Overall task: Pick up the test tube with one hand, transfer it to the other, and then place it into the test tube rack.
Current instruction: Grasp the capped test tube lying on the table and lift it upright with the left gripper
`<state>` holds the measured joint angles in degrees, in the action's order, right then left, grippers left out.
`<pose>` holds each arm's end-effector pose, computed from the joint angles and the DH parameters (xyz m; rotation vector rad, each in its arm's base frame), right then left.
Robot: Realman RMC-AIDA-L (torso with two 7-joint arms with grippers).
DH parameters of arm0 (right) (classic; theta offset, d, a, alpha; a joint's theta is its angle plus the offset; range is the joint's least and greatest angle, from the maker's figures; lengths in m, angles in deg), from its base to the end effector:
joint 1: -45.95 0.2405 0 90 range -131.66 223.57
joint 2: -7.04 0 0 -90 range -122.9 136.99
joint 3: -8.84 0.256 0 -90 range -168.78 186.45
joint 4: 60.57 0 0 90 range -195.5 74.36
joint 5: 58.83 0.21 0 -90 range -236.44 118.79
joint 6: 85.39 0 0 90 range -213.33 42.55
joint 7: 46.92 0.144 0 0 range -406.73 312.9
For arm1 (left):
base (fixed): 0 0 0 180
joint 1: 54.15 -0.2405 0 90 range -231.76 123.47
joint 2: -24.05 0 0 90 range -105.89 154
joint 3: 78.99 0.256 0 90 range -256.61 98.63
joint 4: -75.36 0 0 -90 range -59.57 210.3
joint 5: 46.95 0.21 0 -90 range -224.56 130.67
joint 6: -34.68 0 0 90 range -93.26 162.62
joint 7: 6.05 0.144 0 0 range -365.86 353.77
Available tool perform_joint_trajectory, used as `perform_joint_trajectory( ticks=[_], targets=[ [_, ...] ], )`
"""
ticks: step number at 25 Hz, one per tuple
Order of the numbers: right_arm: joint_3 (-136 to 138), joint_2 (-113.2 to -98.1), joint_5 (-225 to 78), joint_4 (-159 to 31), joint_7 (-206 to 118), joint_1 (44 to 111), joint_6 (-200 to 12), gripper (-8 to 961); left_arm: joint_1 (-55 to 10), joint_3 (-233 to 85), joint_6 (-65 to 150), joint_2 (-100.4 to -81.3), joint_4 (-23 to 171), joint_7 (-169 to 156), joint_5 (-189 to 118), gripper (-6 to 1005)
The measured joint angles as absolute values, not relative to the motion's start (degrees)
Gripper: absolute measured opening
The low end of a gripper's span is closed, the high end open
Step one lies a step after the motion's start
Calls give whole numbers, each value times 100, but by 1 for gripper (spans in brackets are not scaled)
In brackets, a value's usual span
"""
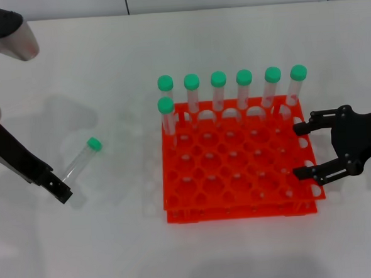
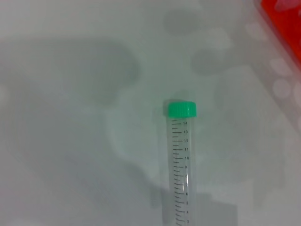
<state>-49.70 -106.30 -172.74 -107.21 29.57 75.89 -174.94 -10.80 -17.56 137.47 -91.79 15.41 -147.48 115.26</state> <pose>0.2520 0.3361 0.0161 -2.9630 0.1966 0.3181 -0.2363 0.3566 0.0432 -2.4924 -1.2875 0.8216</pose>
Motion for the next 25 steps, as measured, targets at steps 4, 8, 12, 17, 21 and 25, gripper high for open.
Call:
perform_joint_trajectory(
  ticks=[4,8,12,17,21,25],
  targets=[
    [-4970,-10672,-17274,-10706,2916,7586,-17426,868,-1082,-1665,13641,-9233,1561,-14754,11530,864],
    [-4970,-10686,-17273,-10683,2911,7586,-17386,868,-1070,-1554,13470,-9244,1736,-14775,11534,863],
    [-4970,-10696,-17273,-10681,2910,7588,-17373,868,-1058,-1532,13346,-9239,1842,-14792,11537,862],
    [-4970,-10695,-17273,-10671,2931,7609,-17370,868,-1083,-1528,13236,-9245,1867,-14793,11539,860],
    [-4970,-10694,-17264,-10661,2950,7627,-17395,868,-1119,-1527,13159,-9247,1902,-14782,11540,859],
    [-4970,-10694,-17236,-10661,2950,7628,-17402,868,-1125,-1527,13099,-9249,1938,-14771,11540,858]
  ],
)
